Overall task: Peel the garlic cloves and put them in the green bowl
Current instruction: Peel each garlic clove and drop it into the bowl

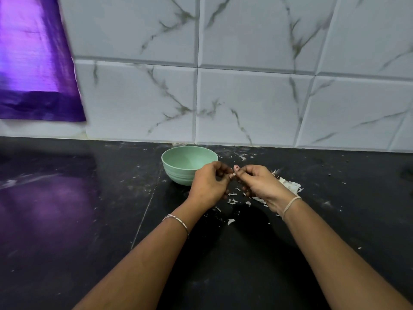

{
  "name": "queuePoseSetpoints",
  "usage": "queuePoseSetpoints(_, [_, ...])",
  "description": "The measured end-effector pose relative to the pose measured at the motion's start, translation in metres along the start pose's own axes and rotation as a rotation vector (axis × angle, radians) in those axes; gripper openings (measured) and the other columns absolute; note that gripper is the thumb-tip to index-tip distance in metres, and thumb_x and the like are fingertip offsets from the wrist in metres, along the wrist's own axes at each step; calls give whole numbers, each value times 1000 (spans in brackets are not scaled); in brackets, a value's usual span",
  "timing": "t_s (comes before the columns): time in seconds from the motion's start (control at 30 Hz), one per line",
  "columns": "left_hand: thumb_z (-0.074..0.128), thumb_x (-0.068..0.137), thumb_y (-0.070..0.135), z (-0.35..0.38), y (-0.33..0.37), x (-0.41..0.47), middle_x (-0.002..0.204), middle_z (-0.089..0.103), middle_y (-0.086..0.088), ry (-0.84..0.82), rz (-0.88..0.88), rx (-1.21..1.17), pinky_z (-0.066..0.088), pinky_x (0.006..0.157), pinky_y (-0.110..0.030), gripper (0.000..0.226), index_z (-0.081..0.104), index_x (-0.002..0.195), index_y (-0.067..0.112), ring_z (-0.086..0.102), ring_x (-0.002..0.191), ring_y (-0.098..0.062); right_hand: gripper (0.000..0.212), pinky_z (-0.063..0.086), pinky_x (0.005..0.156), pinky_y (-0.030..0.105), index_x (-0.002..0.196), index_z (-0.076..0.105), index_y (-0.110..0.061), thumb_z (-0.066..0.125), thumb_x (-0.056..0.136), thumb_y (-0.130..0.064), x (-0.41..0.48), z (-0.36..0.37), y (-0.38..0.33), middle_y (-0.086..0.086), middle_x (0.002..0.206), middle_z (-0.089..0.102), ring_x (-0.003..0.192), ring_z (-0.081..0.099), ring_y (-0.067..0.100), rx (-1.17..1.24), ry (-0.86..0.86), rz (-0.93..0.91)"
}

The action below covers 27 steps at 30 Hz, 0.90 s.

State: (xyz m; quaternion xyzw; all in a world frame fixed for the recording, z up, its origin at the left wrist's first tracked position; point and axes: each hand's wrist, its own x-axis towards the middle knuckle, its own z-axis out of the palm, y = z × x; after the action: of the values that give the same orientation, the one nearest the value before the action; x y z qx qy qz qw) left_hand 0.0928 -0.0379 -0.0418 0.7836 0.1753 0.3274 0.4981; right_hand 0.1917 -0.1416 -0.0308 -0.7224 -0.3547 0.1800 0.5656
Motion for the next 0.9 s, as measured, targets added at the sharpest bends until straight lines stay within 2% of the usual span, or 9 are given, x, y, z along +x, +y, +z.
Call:
queuePoseSetpoints(0.2, [61,94,14,0,1,-2,80,62,5,78,-21,25,54,46,-28,2,61,96,14,60,41,-12,4,44,52,16,90,68,-10,65,91,-11,-2,-3,0,-3,68,61,55,52,5,-15,74,-175])
queuePoseSetpoints(0.3, [61,94,17,0,1,-3,81,63,6,108,3,63,58,54,-37,2,62,95,15,65,48,-21,4,45,57,17,90,73,-14,70,88,-11,-2,-5,0,-5,73,68,60,57,2,-120,82,-223])
queuePoseSetpoints(0.4, [62,93,25,2,0,-3,85,67,3,135,56,159,58,67,-41,7,63,93,18,68,63,-24,9,53,74,27,89,72,-17,67,89,-10,-1,-4,-1,-1,87,72,80,65,12,-337,137,-266])
queuePoseSetpoints(0.5, [61,94,29,2,1,-3,89,70,2,151,125,327,52,73,-36,15,67,96,16,63,71,-20,13,50,82,29,94,71,-14,62,91,-6,-3,-2,-1,2,96,67,89,62,16,-503,163,-332])
queuePoseSetpoints(0.6, [60,94,28,1,0,-1,87,71,0,148,138,360,53,72,-37,13,67,94,18,65,69,-22,15,36,73,18,97,70,-9,58,92,-3,-3,0,0,-1,94,58,84,52,11,-583,192,-393])
queuePoseSetpoints(0.67, [61,94,24,1,0,-1,86,71,-2,121,69,210,58,66,-40,9,65,91,17,67,62,-23,15,31,69,16,97,69,-8,57,92,-2,-2,2,0,-3,91,55,83,49,10,-592,211,-398])
queuePoseSetpoints(0.73, [61,95,16,3,1,-1,88,69,-6,82,-43,-25,59,55,-35,8,65,94,10,64,50,-16,13,33,68,20,94,69,-11,58,92,-4,0,3,1,-3,89,58,81,51,11,-544,223,-358])
queuePoseSetpoints(0.8, [60,95,11,4,2,-1,87,66,-10,52,-114,-199,57,49,-27,7,64,94,5,58,44,-9,12,38,64,22,89,68,-16,60,93,-8,1,3,1,-4,82,62,75,54,10,-413,204,-282])
queuePoseSetpoints(0.9, [58,96,7,3,2,-1,82,65,-8,13,-165,-357,55,47,-24,6,62,92,4,54,42,-6,15,41,63,19,83,66,-21,61,94,-11,0,-1,1,-3,72,62,67,53,8,-159,105,-168])
